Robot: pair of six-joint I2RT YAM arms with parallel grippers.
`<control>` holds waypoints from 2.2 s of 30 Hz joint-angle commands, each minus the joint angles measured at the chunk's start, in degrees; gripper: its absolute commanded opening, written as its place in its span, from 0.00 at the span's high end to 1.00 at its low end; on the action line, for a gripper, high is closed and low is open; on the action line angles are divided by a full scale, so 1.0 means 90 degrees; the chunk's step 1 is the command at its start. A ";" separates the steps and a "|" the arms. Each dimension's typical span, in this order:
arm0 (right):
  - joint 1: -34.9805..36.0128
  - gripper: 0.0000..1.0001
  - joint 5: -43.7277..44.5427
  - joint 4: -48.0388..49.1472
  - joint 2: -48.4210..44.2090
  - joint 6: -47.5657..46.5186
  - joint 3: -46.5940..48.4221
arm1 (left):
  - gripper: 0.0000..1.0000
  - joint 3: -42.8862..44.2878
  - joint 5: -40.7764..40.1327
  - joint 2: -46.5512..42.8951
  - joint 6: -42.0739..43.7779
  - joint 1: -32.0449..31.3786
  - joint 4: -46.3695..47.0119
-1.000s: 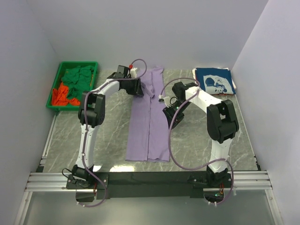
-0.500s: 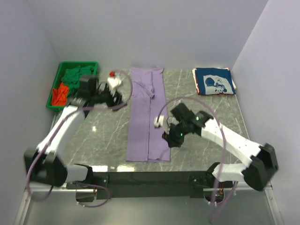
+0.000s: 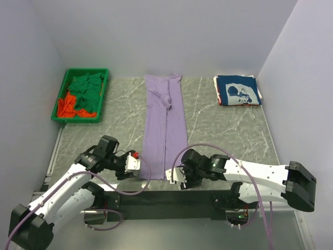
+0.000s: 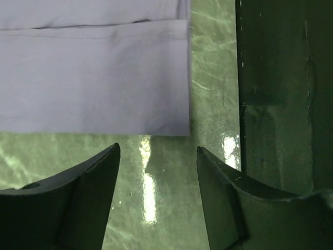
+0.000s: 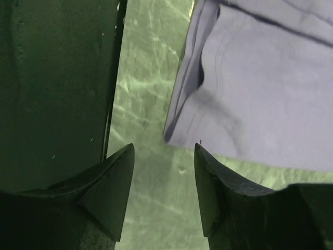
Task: Fold and stack the t-shirts
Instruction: Fold the tshirt
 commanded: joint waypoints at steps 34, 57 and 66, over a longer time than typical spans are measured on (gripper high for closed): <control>0.0551 0.89 0.1243 0.1639 0.1272 -0.0469 -0.0901 | 0.79 -0.0639 -0.1659 0.1888 0.1272 -0.2152 0.2039; -0.0502 1.00 0.1088 0.1278 -0.0233 -0.1776 -0.0228 | 0.99 -0.0024 -0.1766 0.1194 0.0423 -0.1705 0.2985; -0.1888 1.00 0.0453 0.1347 0.0400 -0.3045 0.0475 | 0.99 0.0434 -0.1668 0.2130 0.0804 -0.0943 0.3678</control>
